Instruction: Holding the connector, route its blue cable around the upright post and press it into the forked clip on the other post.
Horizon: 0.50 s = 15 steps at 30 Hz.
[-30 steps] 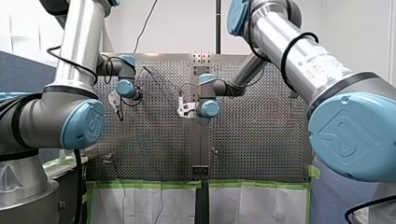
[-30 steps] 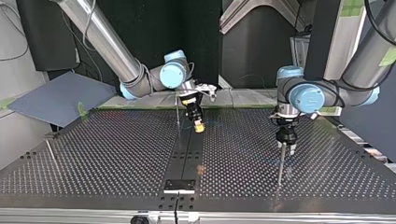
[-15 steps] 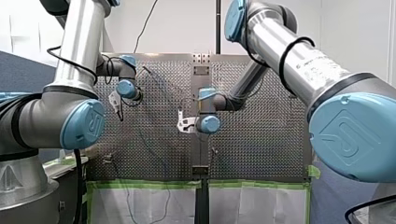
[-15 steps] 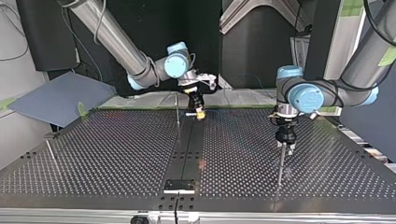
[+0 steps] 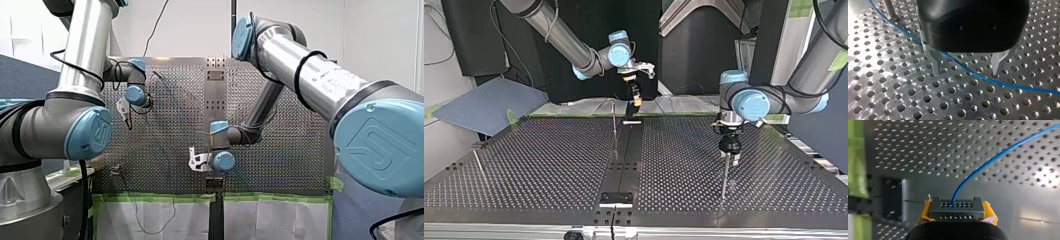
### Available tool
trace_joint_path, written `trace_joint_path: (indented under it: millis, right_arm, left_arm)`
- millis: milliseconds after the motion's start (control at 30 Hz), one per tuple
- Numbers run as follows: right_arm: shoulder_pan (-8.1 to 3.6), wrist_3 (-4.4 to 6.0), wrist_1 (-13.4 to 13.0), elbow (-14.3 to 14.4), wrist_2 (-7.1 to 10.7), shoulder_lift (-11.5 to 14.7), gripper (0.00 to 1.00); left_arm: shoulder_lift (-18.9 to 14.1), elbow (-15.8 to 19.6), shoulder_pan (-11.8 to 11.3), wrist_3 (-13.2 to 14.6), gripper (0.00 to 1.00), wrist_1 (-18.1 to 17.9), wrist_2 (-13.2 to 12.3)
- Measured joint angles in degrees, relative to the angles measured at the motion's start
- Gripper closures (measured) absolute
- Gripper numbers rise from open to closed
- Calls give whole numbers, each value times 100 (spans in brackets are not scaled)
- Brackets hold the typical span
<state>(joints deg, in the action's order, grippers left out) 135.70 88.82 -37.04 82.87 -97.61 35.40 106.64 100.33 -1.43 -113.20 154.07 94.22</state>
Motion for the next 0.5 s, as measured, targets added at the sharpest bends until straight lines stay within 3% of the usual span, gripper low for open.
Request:
trace_joint_path:
  millis: [100,300,500]
  right_arm:
    - [-15,68,-128,116,-128,-129,100]
    - [-63,90,-412,194,-407,-412,100]
    - [-113,101,-709,246,-531,-709,100]
  left_arm:
    - [0,0,2,0,1,-3,15]
    - [0,1,4,0,1,0,21]
    - [0,1,8,-10,1,1,21]
